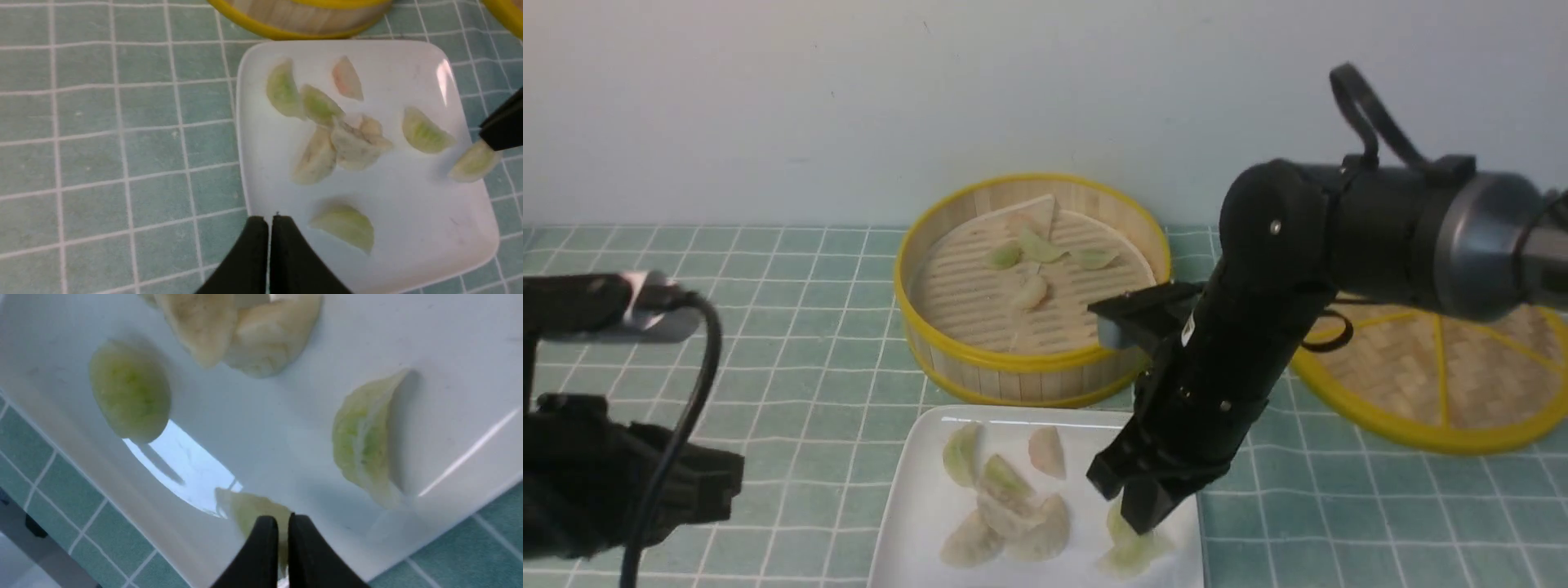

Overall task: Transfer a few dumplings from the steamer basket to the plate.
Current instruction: Use the right arm to put the dumpling into the plate, then use the left arm to grab a dumpling from the steamer

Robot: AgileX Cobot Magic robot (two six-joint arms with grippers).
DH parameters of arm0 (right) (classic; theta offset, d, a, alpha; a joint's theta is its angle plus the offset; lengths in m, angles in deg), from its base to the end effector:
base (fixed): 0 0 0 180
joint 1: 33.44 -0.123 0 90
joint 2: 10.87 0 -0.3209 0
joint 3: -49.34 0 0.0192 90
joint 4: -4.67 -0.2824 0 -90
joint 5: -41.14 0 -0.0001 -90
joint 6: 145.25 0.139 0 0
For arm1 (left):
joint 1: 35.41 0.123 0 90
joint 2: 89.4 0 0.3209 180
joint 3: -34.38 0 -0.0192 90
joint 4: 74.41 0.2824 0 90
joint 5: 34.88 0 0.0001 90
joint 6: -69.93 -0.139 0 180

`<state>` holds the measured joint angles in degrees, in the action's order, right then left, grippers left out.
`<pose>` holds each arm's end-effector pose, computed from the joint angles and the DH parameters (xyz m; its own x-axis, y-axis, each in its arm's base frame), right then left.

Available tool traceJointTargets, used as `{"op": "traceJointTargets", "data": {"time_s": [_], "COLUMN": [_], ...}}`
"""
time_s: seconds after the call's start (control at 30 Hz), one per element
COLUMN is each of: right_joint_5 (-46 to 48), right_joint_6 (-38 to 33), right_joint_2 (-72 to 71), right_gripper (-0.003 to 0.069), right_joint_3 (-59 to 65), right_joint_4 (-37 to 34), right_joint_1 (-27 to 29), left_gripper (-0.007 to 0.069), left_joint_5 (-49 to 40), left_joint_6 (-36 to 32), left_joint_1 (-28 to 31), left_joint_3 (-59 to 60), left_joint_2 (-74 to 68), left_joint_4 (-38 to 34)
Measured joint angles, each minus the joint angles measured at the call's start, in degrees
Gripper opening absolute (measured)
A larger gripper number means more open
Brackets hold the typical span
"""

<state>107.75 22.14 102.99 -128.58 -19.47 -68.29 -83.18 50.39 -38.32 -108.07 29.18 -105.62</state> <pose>0.2908 0.2661 0.1814 -0.7966 -0.6044 -0.0064 -0.5621 0.7369 0.3754 0.2028 -0.0642 0.2776 -0.8066 0.0022 -0.5911 0.2467 0.9100 -0.3333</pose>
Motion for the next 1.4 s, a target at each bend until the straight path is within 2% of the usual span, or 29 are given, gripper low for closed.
{"op": "traceJointTargets", "data": {"time_s": [0.07, 0.1, 0.23, 0.27, 0.37, 0.47, 0.6, 0.63, 0.7, 0.73, 0.83, 0.97, 1.03, 1.07, 1.1, 1.13, 1.27, 1.4], "right_joint_5": [-0.28, -0.72, -1.46, -1.11, 0.98, 1.98, 2.84, 2.94, 3.93, 3.93, 4.60, 5.08, 5.34, 5.34, 5.45, 5.52, 5.87, 6.10], "right_joint_6": [0.00, 0.00, -0.07, -0.13, 0.27, 1.49, 6.56, 6.56, 8.32, 8.33, 8.93, 8.93, 8.99, 8.99, 8.99, 8.99, 8.99, 8.99], "right_joint_2": [0.43, 0.94, 1.36, 1.36, 0.47, -2.17, -13.49, -14.01, -20.22, -20.22, -27.73, -32.76, -35.73, -35.73, -37.71, -38.49, -41.24, -42.71], "right_gripper": [0.0057, 0.0114, 0.0227, 0.0277, 0.0304, 0.0279, 0.0137, 0.0131, 0.0057, 0.0057, -0.0003, -0.0013, -0.0013, -0.0013, -0.0013, -0.0013, -0.0013, -0.0013], "right_joint_3": [0.07, 0.23, 0.20, -0.53, -2.57, -3.23, -3.75, -3.75, -3.75, -3.75, -3.75, -3.75, -3.75, -3.75, -3.75, -3.75, -3.75, -3.75], "right_joint_4": [-0.05, -0.12, 0.07, 0.83, 3.17, 5.53, 12.66, 12.93, 15.19, 15.23, 15.99, 16.16, 16.16, 16.16, 16.16, 16.16, 16.22, 16.67], "right_joint_1": [-0.36, -0.85, -1.08, -1.08, -1.02, -0.62, 3.08, 3.28, 5.96, 5.96, 8.51, 9.30, 9.37, 9.37, 9.37, 9.37, 9.37, 9.37], "left_gripper": [-0.0006, -0.0006, -0.0006, -0.0006, -0.0006, -0.0006, -0.0006, -0.0006, 0.0013, 0.0013, 0.0094, 0.0207, 0.0302, 0.0302, 0.0347, 0.0361, 0.0370, 0.0303], "left_joint_5": [-1.08, -2.96, -4.84, -5.18, -5.63, -6.76, -8.75, -8.75, -8.75, -8.75, -8.64, -8.21, -6.98, -6.81, -5.46, -4.61, -1.59, -0.13], "left_joint_6": [-1.48, -3.68, -5.97, -6.66, -7.21, -7.12, -6.81, -6.81, -6.81, -6.81, -5.62, -3.20, -2.63, -2.63, -2.43, -2.07, -1.03, -0.89], "left_joint_1": [0.00, -0.47, -2.35, -3.91, -7.09, -9.20, -12.20, -12.32, -13.70, -13.70, -15.48, -16.51, -17.10, -17.07, -17.34, -17.41, -17.52, -17.70], "left_joint_3": [-2.09, -6.18, -13.86, -17.67, -24.42, -30.04, -41.65, -42.19, -49.20, -49.20, -58.70, -65.99, -70.16, -70.16, -72.55, -73.55, -75.14, -75.68], "left_joint_2": [-2.85, -7.86, -16.09, -19.89, -26.70, -32.51, -44.78, -45.31, -51.43, -51.92, -60.80, -67.75, -71.62, -71.95, -74.74, -76.12, -79.97, -81.92], "left_joint_4": [-0.92, -1.46, -1.18, -0.50, 1.58, 2.88, 4.36, 4.43, 6.71, 6.93, 11.02, 14.13, 16.25, 16.40, 17.19, 17.38, 17.58, 17.92]}}
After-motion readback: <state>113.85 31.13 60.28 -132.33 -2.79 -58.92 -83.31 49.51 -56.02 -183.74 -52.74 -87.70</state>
